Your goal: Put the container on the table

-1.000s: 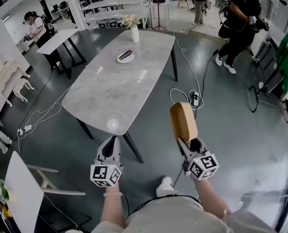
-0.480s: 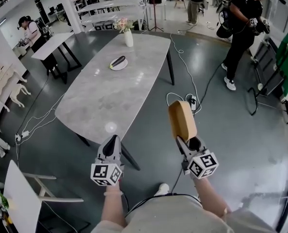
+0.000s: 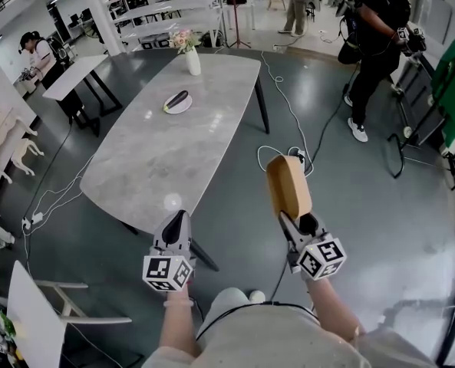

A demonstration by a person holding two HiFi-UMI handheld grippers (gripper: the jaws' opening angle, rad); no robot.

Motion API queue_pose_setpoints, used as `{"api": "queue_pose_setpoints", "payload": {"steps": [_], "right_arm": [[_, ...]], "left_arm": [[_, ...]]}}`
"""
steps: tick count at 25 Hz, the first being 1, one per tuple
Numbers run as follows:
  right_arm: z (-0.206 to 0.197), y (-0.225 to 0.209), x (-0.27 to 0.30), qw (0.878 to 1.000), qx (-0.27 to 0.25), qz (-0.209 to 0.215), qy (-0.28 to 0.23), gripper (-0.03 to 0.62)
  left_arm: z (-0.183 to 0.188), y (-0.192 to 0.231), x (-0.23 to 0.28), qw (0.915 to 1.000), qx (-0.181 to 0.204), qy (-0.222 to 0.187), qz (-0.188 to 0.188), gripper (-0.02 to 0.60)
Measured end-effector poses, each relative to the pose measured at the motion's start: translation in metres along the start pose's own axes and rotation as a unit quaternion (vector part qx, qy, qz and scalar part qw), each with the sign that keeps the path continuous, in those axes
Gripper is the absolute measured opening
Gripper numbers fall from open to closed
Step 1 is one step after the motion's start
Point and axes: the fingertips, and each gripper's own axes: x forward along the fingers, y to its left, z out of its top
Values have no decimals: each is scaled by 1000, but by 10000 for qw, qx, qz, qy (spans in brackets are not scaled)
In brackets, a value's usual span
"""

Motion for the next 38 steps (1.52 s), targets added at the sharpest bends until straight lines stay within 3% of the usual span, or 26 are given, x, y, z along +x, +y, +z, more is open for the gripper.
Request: {"api": "queue_pose_setpoints", "payload": {"steps": [12,25,38], "right_arm": [[4,-20,23,10000,17,-42,-8,229],[26,-64,106,9997,-190,95,99,229],[36,-111,169,9999,-48,-73,139,229]], "left_arm": [[-1,9,36,10000,27,34,-73,15],[10,31,144,9996,-14,-70,-286,15],[15,54,229,9990,46,66,-443,15]]}}
